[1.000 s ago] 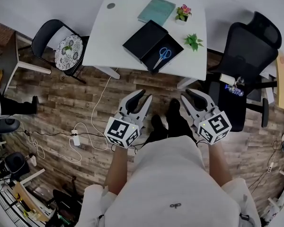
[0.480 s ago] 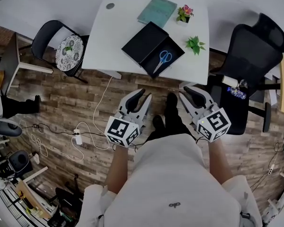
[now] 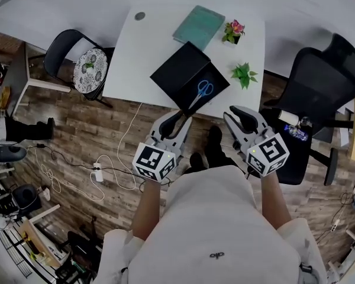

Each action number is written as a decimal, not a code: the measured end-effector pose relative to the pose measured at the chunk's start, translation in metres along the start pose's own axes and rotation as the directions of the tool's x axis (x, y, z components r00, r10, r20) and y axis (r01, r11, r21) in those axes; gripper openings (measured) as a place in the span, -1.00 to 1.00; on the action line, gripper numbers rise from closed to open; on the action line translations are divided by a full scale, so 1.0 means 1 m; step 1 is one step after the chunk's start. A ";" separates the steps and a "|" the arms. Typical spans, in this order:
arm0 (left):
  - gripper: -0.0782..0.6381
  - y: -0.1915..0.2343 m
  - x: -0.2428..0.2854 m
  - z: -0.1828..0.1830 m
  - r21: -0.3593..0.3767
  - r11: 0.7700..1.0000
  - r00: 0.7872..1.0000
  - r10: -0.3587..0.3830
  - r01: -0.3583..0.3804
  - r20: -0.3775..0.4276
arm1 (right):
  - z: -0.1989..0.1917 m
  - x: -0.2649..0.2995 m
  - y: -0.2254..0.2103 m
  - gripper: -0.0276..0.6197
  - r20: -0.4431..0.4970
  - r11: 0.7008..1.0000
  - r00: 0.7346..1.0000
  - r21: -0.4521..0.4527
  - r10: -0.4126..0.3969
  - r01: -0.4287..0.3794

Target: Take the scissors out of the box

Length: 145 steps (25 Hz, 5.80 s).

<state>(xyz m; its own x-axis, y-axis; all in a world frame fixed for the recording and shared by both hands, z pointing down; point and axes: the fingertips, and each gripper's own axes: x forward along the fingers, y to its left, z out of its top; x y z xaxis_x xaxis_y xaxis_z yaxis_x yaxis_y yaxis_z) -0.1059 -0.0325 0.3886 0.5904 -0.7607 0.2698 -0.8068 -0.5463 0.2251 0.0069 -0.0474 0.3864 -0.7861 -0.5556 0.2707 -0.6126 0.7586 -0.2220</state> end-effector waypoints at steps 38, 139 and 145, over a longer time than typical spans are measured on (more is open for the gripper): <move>-0.47 0.057 0.169 -0.092 -0.015 0.999 0.923 0.031 -0.040 -0.383 | -0.017 0.044 -0.109 -0.64 -0.118 0.996 0.991 0.077 0.059 -0.050; -0.54 0.064 0.184 -0.155 0.201 0.979 0.729 0.166 -0.040 -0.664 | -0.018 0.039 -0.097 -0.66 -0.103 0.993 0.992 0.102 0.068 -0.058; -0.54 0.059 0.173 -0.143 0.221 0.973 0.745 0.199 -0.071 -0.636 | -0.007 0.033 -0.088 -0.66 -0.072 0.994 0.993 0.065 0.091 -0.087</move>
<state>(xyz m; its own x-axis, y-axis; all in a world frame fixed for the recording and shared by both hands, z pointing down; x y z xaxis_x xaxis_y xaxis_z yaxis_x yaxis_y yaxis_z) -0.0482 -0.1462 0.5821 0.2948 -0.4524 0.8417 -0.8316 -0.5553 -0.0072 0.0356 -0.1306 0.4216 -0.8309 -0.4582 0.3157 -0.5462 0.7800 -0.3055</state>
